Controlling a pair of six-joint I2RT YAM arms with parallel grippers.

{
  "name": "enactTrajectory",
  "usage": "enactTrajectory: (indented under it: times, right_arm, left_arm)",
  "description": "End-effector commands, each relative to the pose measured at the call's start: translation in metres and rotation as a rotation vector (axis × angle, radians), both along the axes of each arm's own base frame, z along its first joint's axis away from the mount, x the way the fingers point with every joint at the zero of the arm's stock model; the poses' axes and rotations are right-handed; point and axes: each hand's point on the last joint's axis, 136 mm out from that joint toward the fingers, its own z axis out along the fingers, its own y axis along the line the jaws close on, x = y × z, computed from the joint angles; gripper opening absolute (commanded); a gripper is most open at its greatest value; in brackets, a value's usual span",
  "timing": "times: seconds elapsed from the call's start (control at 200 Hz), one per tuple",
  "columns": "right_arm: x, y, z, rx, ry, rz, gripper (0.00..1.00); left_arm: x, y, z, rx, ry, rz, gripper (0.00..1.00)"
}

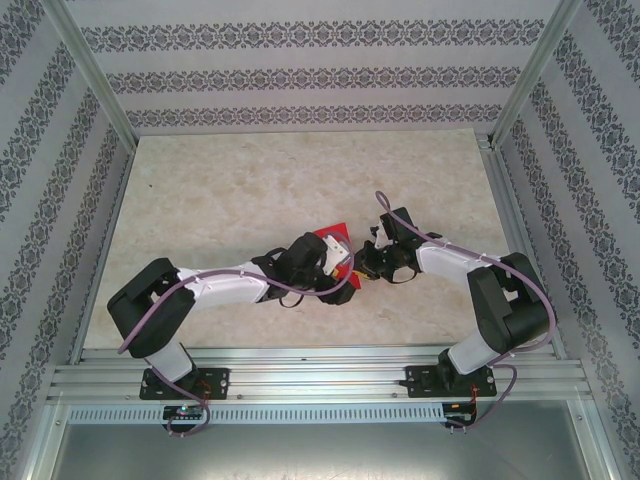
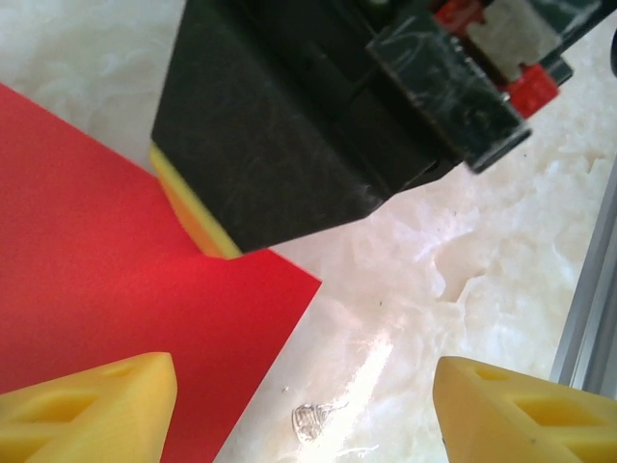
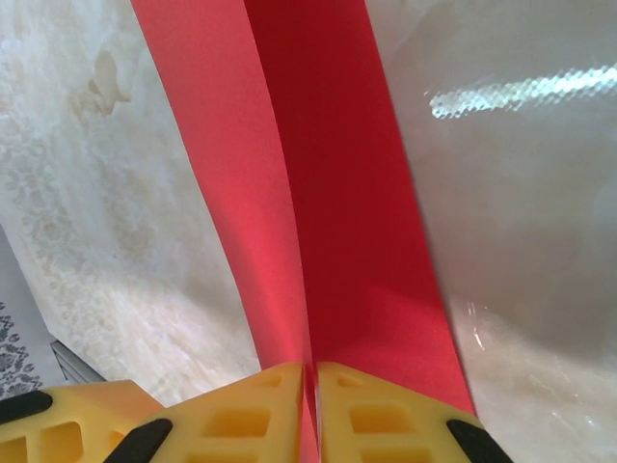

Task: Fold a paper plane with a square sheet of paper (fold left side to right side)
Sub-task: Fold the triangle a second time at the center of the table.

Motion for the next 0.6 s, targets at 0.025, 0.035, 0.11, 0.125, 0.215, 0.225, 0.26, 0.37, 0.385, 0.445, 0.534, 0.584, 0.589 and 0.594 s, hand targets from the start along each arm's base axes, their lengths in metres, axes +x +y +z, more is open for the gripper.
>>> enactTrajectory:
  times: [0.025,0.035,0.11,0.125,0.215,0.225,0.26,0.37,0.385,0.445,0.534,0.584,0.589,0.594]
  right_arm:
    - [0.003,0.005,0.015,0.037,0.008,-0.009,0.12]
    - [0.003,0.005,0.015,0.037,0.009,-0.010,0.12]
    - [0.003,0.006,0.017,0.042,0.016,-0.011,0.12]
    - [0.003,0.006,0.017,0.042,0.018,-0.012,0.12]
    - [0.004,0.007,0.018,0.047,0.023,-0.019,0.12]
    - [0.004,0.007,0.018,0.047,0.025,-0.018,0.12]
    - [0.004,0.008,0.019,0.051,0.024,-0.018,0.12]
    - [0.004,0.008,0.017,0.053,0.035,-0.020,0.13]
    - [0.004,0.008,0.018,0.054,0.035,-0.021,0.13]
    - [0.005,0.008,0.016,0.052,0.040,-0.026,0.16]
    - [0.008,0.010,0.015,0.061,0.044,-0.034,0.19]
    - [0.010,0.011,0.016,0.067,0.041,-0.040,0.20]
    - [0.010,0.011,0.016,0.067,0.041,-0.039,0.20]
    - [0.010,0.011,0.016,0.068,0.041,-0.040,0.20]
  left_arm:
    - [0.008,-0.004,-0.005,0.090,-0.078,0.018,0.74]
    - [0.008,-0.004,-0.005,0.095,-0.082,0.021,0.74]
    - [0.009,-0.006,-0.007,0.125,-0.099,0.029,0.74]
    - [0.009,-0.006,-0.008,0.132,-0.103,0.031,0.74]
    - [0.011,-0.007,-0.012,0.178,-0.131,0.045,0.74]
    - [0.010,-0.007,-0.013,0.182,-0.131,0.044,0.74]
    - [0.011,-0.008,-0.014,0.198,-0.141,0.050,0.74]
    - [0.010,-0.009,-0.018,0.231,-0.166,0.056,0.74]
    - [0.010,-0.009,-0.019,0.234,-0.169,0.056,0.74]
    - [0.011,-0.010,-0.020,0.242,-0.182,0.062,0.74]
    - [0.012,-0.011,-0.025,0.256,-0.193,0.068,0.73]
    - [0.013,-0.012,-0.028,0.266,-0.195,0.070,0.72]
    - [0.013,-0.012,-0.028,0.268,-0.196,0.070,0.72]
    - [0.013,-0.012,-0.028,0.269,-0.197,0.071,0.72]
